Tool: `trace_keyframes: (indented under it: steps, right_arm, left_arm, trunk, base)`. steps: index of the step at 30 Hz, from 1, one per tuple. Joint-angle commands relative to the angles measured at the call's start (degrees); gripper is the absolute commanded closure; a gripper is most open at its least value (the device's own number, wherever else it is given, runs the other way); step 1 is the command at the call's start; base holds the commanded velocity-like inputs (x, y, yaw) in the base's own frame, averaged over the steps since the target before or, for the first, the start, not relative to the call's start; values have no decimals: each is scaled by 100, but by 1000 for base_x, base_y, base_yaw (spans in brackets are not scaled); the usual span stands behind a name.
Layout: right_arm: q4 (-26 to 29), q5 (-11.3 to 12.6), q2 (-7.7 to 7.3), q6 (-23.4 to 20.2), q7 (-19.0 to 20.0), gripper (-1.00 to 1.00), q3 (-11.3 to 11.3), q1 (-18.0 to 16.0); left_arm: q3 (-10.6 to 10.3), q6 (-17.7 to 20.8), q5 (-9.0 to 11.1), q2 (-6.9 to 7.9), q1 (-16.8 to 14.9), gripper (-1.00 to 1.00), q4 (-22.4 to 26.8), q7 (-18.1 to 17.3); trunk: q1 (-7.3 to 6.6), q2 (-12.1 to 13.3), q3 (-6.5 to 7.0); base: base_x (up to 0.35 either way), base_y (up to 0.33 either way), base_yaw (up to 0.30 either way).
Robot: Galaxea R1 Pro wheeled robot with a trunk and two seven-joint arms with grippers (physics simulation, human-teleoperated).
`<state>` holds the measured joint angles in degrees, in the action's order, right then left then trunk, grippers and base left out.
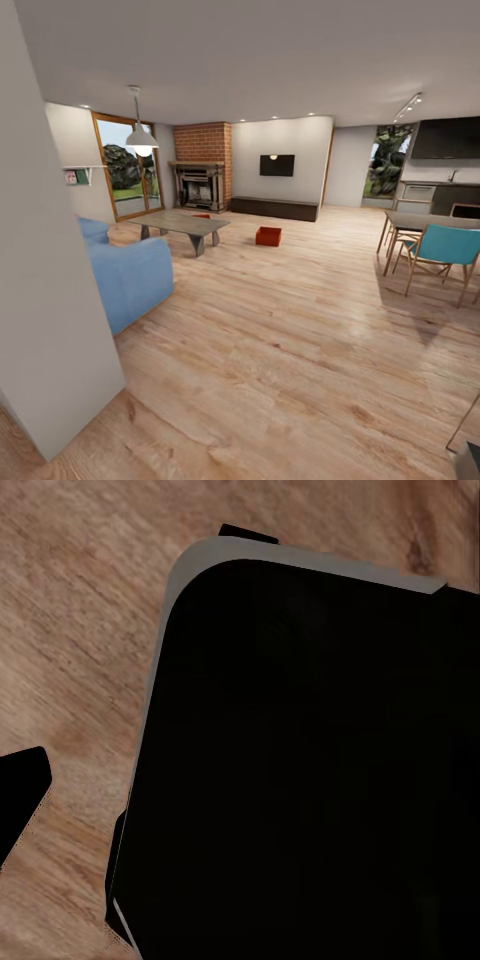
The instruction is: Move the two storage containers from the living room to the garage. In the garage, place one container on the floor and stack the other container on top of it (either order is fine).
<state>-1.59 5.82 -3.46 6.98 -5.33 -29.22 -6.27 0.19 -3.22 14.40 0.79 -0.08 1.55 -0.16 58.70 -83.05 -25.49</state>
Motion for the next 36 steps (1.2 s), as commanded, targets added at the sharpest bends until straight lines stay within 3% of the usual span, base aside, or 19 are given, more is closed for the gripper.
trace_keyframes:
  steps: [1,36]
  right_arm:
    - [-17,59,3,36,-3,-100,-49,-6]
    - [-17,59,3,39,-3,-100,-49,-6]
  left_arm:
    - [-1,-12,28,0,-1,-100,2,-2]
    - [-1,-12,28,0,-1,-100,3,-1]
  trunk:
    - [3,-2,-5]
    - [3,-2,-5]
  base:
    - [326,0,-18]
    - [326,0,-1]
